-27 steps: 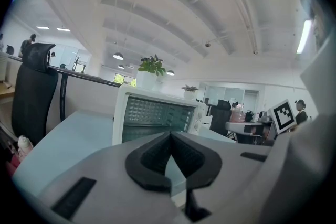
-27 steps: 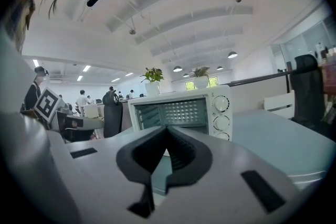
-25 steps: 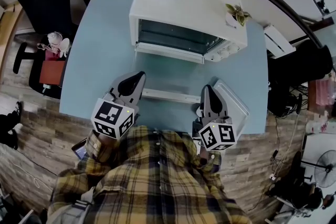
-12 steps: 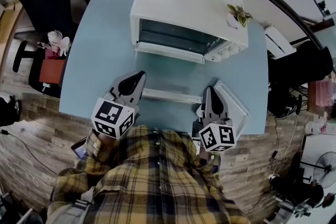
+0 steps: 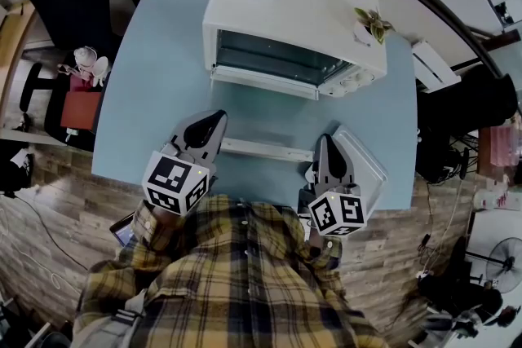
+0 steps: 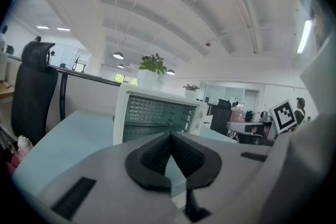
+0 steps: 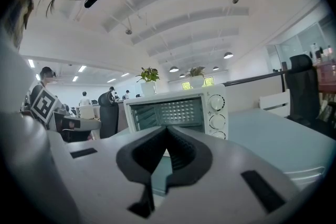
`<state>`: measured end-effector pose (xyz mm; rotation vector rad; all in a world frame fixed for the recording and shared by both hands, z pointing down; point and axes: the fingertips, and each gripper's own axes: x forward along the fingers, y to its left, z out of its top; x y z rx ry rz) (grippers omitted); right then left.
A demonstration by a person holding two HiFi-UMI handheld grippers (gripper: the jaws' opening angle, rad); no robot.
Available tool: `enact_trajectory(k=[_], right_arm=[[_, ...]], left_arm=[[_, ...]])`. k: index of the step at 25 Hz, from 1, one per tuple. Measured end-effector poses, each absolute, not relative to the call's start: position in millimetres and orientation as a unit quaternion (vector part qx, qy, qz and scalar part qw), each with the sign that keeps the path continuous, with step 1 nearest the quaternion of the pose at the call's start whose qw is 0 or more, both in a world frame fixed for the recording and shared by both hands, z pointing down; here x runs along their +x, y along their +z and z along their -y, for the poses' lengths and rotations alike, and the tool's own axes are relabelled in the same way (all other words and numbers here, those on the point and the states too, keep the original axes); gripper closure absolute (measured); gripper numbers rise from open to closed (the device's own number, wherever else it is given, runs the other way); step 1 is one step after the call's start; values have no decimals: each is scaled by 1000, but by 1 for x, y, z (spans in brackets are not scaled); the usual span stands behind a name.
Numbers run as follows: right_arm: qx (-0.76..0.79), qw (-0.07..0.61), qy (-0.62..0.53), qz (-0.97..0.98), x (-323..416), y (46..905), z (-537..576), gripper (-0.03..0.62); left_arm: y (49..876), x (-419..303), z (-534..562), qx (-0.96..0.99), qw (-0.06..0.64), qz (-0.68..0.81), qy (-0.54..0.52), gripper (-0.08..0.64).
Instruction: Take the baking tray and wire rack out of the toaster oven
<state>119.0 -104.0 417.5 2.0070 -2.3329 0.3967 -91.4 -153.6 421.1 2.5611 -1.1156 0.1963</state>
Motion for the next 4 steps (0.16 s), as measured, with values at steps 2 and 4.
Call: enact_trajectory(k=[2,4], right_arm=[[647,19,128,752,119,417,104,589],[647,18,128,752,119,417,105,589]], left_arm=[[422,-91,154,902,169,390,71,569],[422,-90,154,904,168,386,73,569]])
